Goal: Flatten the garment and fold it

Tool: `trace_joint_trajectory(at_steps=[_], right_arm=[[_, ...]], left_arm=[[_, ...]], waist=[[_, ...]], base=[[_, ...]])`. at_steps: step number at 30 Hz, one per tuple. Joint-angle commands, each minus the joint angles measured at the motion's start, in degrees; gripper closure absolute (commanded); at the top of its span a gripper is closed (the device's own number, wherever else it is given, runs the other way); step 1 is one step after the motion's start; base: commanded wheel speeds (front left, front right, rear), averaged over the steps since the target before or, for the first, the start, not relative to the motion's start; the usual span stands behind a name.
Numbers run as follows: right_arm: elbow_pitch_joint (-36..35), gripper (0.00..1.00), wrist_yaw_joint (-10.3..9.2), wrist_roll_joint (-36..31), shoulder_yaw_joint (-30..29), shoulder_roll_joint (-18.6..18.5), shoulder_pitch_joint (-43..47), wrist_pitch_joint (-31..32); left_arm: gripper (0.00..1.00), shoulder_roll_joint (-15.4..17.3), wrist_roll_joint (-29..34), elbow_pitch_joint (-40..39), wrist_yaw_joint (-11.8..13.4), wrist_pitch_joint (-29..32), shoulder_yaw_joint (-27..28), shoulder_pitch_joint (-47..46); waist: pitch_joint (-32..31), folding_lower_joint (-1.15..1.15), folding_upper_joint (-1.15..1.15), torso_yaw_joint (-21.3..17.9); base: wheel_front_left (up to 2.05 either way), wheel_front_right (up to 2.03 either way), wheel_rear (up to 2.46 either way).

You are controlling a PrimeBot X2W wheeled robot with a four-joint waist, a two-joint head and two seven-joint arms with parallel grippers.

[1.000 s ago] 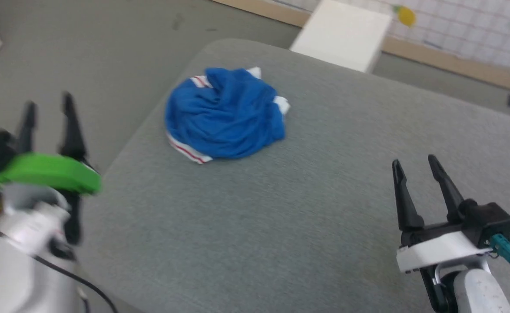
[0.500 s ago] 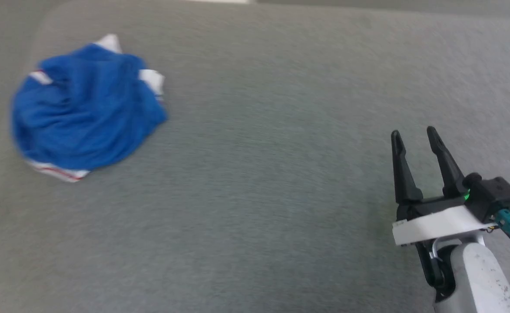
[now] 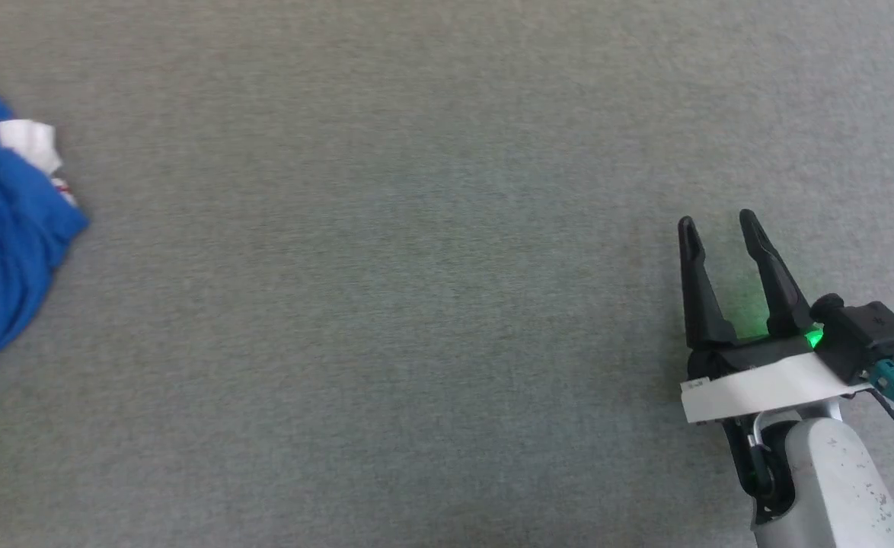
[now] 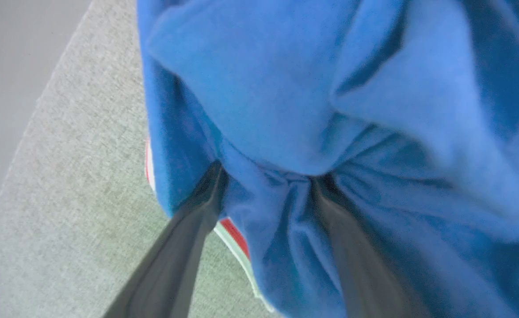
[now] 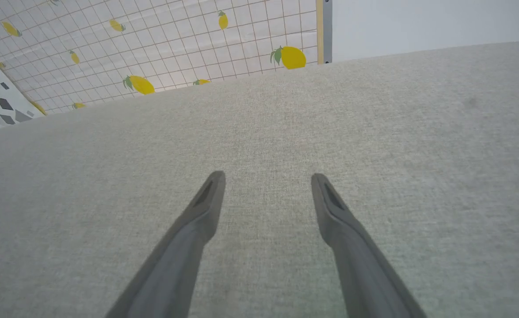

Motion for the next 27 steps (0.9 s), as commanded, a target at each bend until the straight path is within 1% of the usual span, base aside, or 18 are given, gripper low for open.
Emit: trace_joint_trajectory(at_steps=[1, 2, 4, 6, 8, 9, 10, 11, 12, 14, 17, 18, 20, 22, 25, 27], right_arm=[[-0.16, 0.0, -0.09, 0.15, 0.09, 0.05, -0.87, -0.33], [-0.14, 0.0, -0.09, 0.11, 0.06, 0.05, -0.82, -0.33], [0.03, 0.0, -0.09, -0.11, -0.1, 0.05, -0.59, -0.33], [0.23, 0.0, -0.09, -0.36, -0.43, 0.05, -0.13, -0.33], [0.4, 0.0, -0.09, -0.58, -0.93, 0.05, 0.44, -0.33], [0.55, 0.0, -0.09, -0.66, -1.21, 0.05, 0.88, -0.33], [0.65, 0.0, -0.09, -0.6, -1.56, 0.05, 1.29, -0.33], [0.77, 0.0, -0.09, -0.65, -1.89, 0.05, 1.69, -0.33], [0.94, 0.0, -0.09, -0.73, -2.31, 0.05, 2.27, -0.33], [1.21, 0.0, -0.09, -0.86, -3.05, 0.05, 3.44, -0.33], [1.34, 0.0, -0.09, -1.12, -4.16, 0.05, 5.71, -0.33], [1.39, 0.0, -0.09, -1.13, -4.49, 0.05, 6.34, -0.33], [1.48, 0.0, -0.09, -1.47, -5.29, 0.05, 7.83, -0.33], [1.5, 0.0, -0.09, -1.86, -5.79, 0.05, 9.12, -0.33], [1.4, 0.0, -0.09, -2.26, -6.26, 0.05, 10.68, -0.33], [1.46, 0.0, -0.09, -2.48, -6.65, 0.05, 11.62, -0.33]], left_arm=[[0.82, -1.64, -0.18, 0.1, -0.33, 1.53, -2.14, 2.25], [1.0, -1.33, 0.15, -0.61, -0.63, 1.41, -2.36, 2.66], [1.0, -1.06, 0.74, -2.0, -1.43, -0.69, -2.29, 2.71], [1.0, -0.55, 2.27, -3.01, -2.65, -5.53, -2.02, 1.98], [1.0, -0.14, 5.04, -3.29, -3.23, -13.21, -1.52, 0.33], [1.0, 0.28, 7.03, -3.19, -3.66, -17.98, -1.64, -0.63], [1.0, 0.64, 8.86, -3.15, -4.27, -22.96, -1.91, -1.74], [1.0, 0.65, 9.8, -2.88, -4.92, -26.71, -2.24, -2.75], [1.0, 0.87, 10.66, -2.02, -6.31, -31.05, -2.88, -3.88], [1.0, 1.0, 12.47, -0.86, -8.0, -38.62, -4.12, -6.08], [1.0, 0.59, 14.88, 0.36, -10.3, -47.72, -7.26, -9.35], [1.0, 0.5, 15.76, 0.62, -10.87, -49.94, -8.43, -10.26], [1.0, -0.87, 16.99, 1.39, -11.9, -54.55, -11.38, -12.92], [1.0, -2.33, 17.95, 2.27, -12.73, -57.68, -14.19, -15.44], [1.0, -4.99, 18.74, 3.74, -13.89, -60.67, -18.26, -18.98], [1.0, -7.46, 18.95, 4.61, -14.5, -61.79, -21.12, -20.97]], waist=[[1.34, -0.01, 0.29, -1.8], [0.91, -0.01, 0.29, -1.61], [-0.48, -0.01, 0.29, -1.14], [-2.1, -0.01, 0.29, -0.64], [-4.23, -0.01, 0.29, -0.06], [-5.59, -0.01, 0.29, 0.26], [-6.91, -0.01, 0.29, 0.56], [-8.15, -0.01, 0.29, 0.81], [-9.76, -0.01, 0.29, 1.11], [-12.82, -0.01, 0.29, 1.59], [-17.31, -0.01, 0.29, 2.25], [-18.47, -0.01, 0.29, 2.4], [-21.2, -0.01, 0.29, 2.69], [-23.42, -0.01, 0.29, 2.75], [-25.97, -0.01, 0.29, 2.41], [-27.49, -0.01, 0.29, 2.05]], base=[[0.0, 0.0, 0.0], [0.0, 0.0, 0.0], [0.0, 0.0, 0.0], [0.0, 0.0, 0.0], [0.0, 0.0, 0.0], [0.0, 0.0, 0.0], [0.0, 0.0, 0.0], [0.0, 0.0, 0.0], [0.0, 0.0, 0.0], [0.0, 0.0, 0.0], [0.0, 0.0, 0.0], [0.0, 0.0, 0.0], [0.0, 0.0, 0.0], [0.0, 0.0, 0.0], [0.0, 0.0, 0.0], [0.0, 0.0, 0.0]])
